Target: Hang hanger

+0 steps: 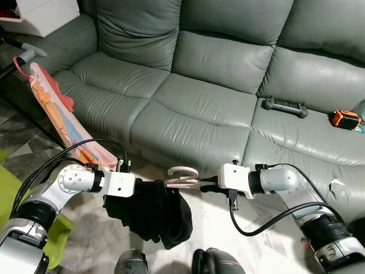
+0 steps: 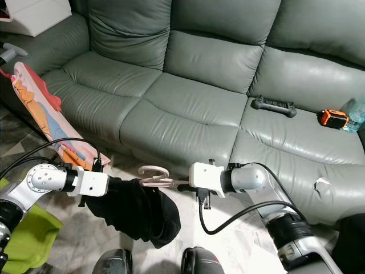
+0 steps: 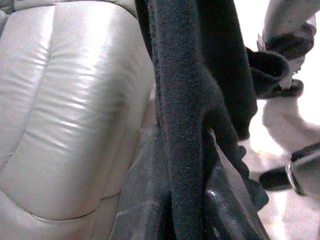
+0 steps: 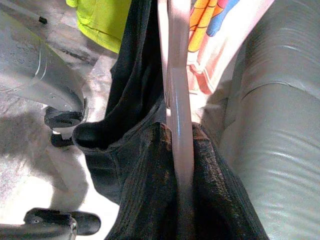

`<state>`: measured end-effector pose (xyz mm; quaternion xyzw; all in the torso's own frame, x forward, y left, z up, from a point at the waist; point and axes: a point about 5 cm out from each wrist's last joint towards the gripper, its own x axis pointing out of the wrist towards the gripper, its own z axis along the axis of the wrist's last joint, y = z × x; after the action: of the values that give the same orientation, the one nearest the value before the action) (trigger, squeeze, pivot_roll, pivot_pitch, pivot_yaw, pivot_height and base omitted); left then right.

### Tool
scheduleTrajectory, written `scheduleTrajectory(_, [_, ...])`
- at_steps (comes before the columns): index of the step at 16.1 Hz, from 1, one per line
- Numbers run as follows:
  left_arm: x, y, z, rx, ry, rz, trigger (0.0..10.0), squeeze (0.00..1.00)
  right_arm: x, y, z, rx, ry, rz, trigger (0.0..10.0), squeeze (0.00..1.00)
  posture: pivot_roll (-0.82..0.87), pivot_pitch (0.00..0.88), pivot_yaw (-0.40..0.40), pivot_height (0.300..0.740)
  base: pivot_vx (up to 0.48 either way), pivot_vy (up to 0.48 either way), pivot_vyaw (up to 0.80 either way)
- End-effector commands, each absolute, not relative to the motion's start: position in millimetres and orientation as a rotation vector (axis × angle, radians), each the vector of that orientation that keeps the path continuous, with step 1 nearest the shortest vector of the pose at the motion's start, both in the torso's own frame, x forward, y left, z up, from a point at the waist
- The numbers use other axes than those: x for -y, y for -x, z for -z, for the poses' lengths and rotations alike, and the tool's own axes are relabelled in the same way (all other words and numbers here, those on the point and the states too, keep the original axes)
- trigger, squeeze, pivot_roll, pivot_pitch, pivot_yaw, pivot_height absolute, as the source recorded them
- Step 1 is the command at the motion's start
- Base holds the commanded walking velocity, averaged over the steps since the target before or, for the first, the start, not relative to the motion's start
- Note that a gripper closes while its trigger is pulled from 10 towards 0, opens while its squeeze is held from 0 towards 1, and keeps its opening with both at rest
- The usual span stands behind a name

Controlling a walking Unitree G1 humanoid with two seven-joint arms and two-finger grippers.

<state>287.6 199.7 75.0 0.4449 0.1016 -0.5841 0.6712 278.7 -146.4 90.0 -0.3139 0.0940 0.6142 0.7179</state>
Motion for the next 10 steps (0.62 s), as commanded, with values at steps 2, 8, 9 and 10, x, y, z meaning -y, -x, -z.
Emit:
scheduleTrajectory(2, [-190.3,-289.0,-79.4,-0.177,-0.947,1.319,0.0,0.0,139.0,-282.0,-97.4,-0.126,0.691,-1.351,10.0,0.0,-0.05,0.104,-0.01,0.74,0.0,0.0,0.0])
scheduleTrajectory(8, [-195.3,-286.7,-75.4,-0.213,-0.926,1.314,0.0,0.0,134.9,-286.0,-105.8,-0.123,0.603,-1.365,10.0,1.0,-0.05,0.107,-0.008,0.74,0.0,0.0,0.0])
scheduleTrajectory(9, [-197.1,-286.1,-74.6,-0.218,-0.93,1.311,0.0,0.0,133.4,-287.1,-116.1,-0.09,0.553,-1.385,10.0,1.0,-0.05,0.107,-0.008,0.74,0.0,0.0,0.0])
scheduleTrajectory(10, [-197.9,-285.9,-74.8,-0.21,-0.937,1.305,0.0,0.0,131.5,-287.4,-129.9,-0.056,0.452,-1.408,10.0,1.0,-0.05,0.107,-0.008,0.74,0.0,0.0,0.0])
